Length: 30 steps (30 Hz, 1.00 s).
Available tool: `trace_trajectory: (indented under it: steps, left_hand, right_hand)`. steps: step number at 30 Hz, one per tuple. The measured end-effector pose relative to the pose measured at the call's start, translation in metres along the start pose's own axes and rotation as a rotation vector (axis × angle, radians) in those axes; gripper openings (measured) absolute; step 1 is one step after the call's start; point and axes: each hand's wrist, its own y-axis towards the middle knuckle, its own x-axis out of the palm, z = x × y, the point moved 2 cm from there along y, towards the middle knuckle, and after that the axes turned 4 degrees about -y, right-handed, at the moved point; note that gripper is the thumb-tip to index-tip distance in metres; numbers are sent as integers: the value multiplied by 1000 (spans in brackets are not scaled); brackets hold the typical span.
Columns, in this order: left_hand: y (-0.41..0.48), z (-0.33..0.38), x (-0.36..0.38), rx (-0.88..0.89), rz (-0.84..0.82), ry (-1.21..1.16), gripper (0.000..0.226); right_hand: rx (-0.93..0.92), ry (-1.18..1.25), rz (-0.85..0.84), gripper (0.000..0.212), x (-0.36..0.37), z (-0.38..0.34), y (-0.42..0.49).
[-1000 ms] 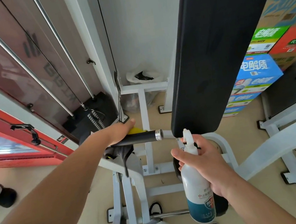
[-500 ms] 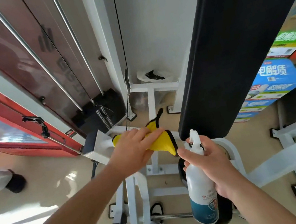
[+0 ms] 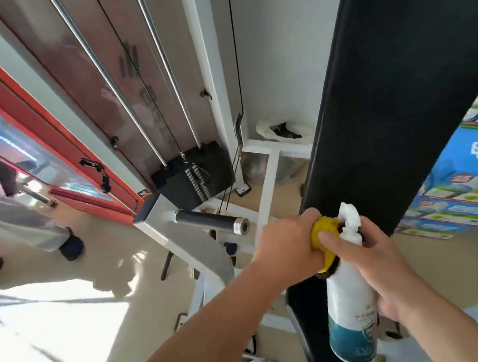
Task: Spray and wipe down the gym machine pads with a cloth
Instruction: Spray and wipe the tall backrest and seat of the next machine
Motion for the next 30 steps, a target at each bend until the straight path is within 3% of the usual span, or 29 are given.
trace_trajectory:
  steps: [2, 4, 10, 13, 16, 19, 22, 25, 29, 30]
  left_hand:
    - [-4, 8, 18, -245, 45, -279, 36]
    - [-9, 16, 37, -382, 99, -537, 36]
    - [8, 61, 44, -570, 117, -1043, 13]
    - [35, 83, 26, -732, 100, -1414, 36]
    - [58, 102, 1, -655, 99, -1670, 44]
    - [84, 114, -30, -498, 20, -1694, 54]
    - [114, 126, -63, -388, -37, -1560, 58]
    - [139, 135, -88, -393, 55, -1449, 42]
    - [175, 135, -117, -426, 202, -1458, 64]
    - [181, 135, -126, -406, 256, -1447, 60]
  right_hand:
    - [-10, -26, -5, 44, -30, -8, -6]
    - [-27, -77, -14, 44, -59, -15, -10]
    - [-58, -66, 45, 42, -108, -38, -10]
    - [-72, -33, 70, 46, -117, -61, 0]
    - [-112, -47, 101, 49, -121, -90, 13]
    - [-153, -34, 114, 48, -122, -126, 28]
    - [-209, -20, 151, 47, -122, -170, 48]
    - [-251, -43, 167, 52, -124, -215, 67]
    - [-274, -39, 173, 56, -125, -273, 90]
    - [-280, -41, 180, 57, -125, -285, 94]
